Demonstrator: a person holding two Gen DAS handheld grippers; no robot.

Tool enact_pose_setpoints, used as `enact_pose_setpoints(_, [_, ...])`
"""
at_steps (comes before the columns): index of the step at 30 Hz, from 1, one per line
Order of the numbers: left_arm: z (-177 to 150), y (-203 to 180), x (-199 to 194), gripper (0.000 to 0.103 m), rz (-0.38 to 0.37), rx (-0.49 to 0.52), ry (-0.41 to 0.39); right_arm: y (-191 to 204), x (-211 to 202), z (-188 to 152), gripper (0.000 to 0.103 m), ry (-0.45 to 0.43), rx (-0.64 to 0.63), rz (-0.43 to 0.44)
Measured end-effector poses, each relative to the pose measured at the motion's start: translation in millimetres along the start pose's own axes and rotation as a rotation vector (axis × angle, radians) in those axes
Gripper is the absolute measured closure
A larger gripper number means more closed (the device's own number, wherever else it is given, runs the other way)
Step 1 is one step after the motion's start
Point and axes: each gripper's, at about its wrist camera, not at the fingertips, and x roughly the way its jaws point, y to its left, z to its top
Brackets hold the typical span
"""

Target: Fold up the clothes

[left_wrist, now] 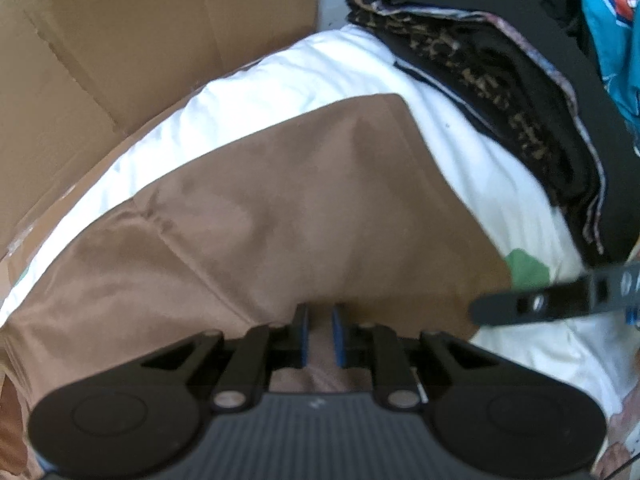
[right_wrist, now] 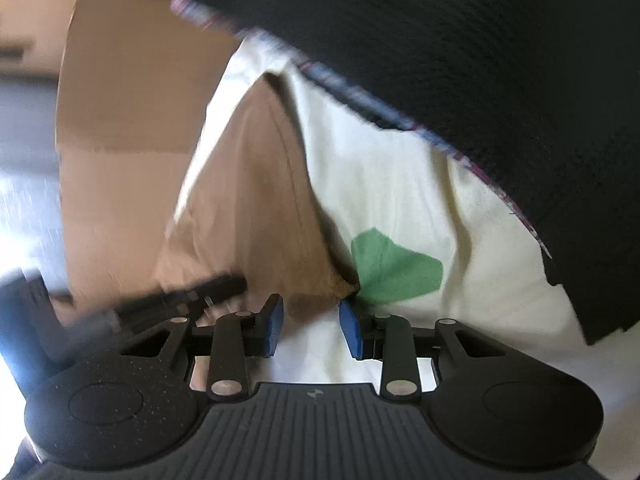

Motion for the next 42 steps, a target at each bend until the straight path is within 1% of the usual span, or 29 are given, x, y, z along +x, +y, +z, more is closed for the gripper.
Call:
enact_pose_setpoints(3, [5.0, 2.2, 2.3, 0.088, -0.004, -0.016, 0.007, -8.7, 0.5, 1.7, 0.066, -0.030, 0.085, 0.039])
enact_pose_setpoints(5, [8.4, 1.3, 2.4, 0.088, 0.001, -0.016, 0.002, -8.6, -1.1, 0.4, 0.070, -0.047, 0.083, 0.038])
enact_pose_setpoints(6, [9.8, 0.6, 2.1, 0.088, 0.003, -0.017, 0.000, -6.8, -2.9, -0.6, 0.086, -0.055, 0.068, 0.028])
enact_pose_setpoints(7, [11.2, 0.0, 1.9, 0.088, 0.005, -0.017, -0.002, -4.9, -4.8, -1.5, 0.090, -0.063, 0.053, 0.020])
enact_pose_setpoints(9, [13.2, -1.7, 2.0, 0.088, 0.006, -0.015, -0.003, -1.0, -9.8, -4.0, 0.094, -0.077, 0.020, 0.024])
enact_pose_setpoints(14, [12.7, -5.0, 3.7, 0.088, 0.011, 0.009, -0.004, 13.6, -24.1, -8.1, 0.095, -0.110, -0.059, 0.028])
enact_pose_setpoints(17, [12.8, -5.4, 4.7, 0.088, 0.013, 0.014, -0.001, 22.6, -32.7, -13.0, 0.097, -0.142, -0.123, 0.005])
enact_pose_setpoints(20, [13.2, -4.0, 5.5, 0.088, 0.023, 0.019, -0.002, 22.3, -34.4, -16.7, 0.097, -0.158, -0.163, -0.037])
enact_pose_setpoints(24, [13.0, -0.1, 3.3, 0.088, 0.043, 0.014, -0.011, 13.2, -32.0, -16.7, 0.097, -0.142, -0.154, -0.053])
enact_pose_setpoints(27, [13.8, 3.1, -0.6, 0.088, 0.053, 0.017, -0.030, 12.3, -34.2, -19.8, 0.099, -0.143, -0.177, -0.062])
enact_pose_setpoints(32, [32.7, 5.7, -2.9, 0.085, 0.073, 0.047, -0.088, 2.9, -40.4, -22.4, 0.097, -0.134, -0.165, -0.064])
enact_pose_setpoints(35, [46.6, 3.8, -2.3, 0.084, 0.063, 0.060, -0.112, -0.1, -40.9, -24.4, 0.096, -0.123, -0.129, -0.040])
enact_pose_setpoints(36, [51.2, 2.4, -1.5, 0.083, 0.061, 0.070, -0.121, -0.3, -39.8, -25.3, 0.094, -0.115, -0.120, -0.029])
enact_pose_setpoints(37, [55.8, 1.0, -0.7, 0.082, 0.059, 0.080, -0.129, -0.4, -38.1, -25.4, 0.089, -0.106, -0.115, -0.020])
enact_pose_setpoints(38, [60.4, -0.4, 0.1, 0.082, 0.057, 0.090, -0.137, -0.9, -36.3, -25.3, 0.077, -0.100, -0.105, -0.012])
enact_pose_setpoints(39, [65.1, -1.9, 1.0, 0.081, 0.055, 0.101, -0.146, -2.4, -34.7, -24.6, 0.068, -0.095, -0.091, -0.005])
enact_pose_setpoints(41, [77.2, -7.0, 3.0, 0.075, 0.045, 0.139, -0.167, -4.1, -29.5, -23.9, 0.066, -0.081, -0.063, 0.009])
enact_pose_setpoints(42, [83.2, -9.5, 4.0, 0.068, 0.040, 0.158, -0.177, -4.4, -27.0, -23.5, 0.067, -0.074, -0.050, 0.014])
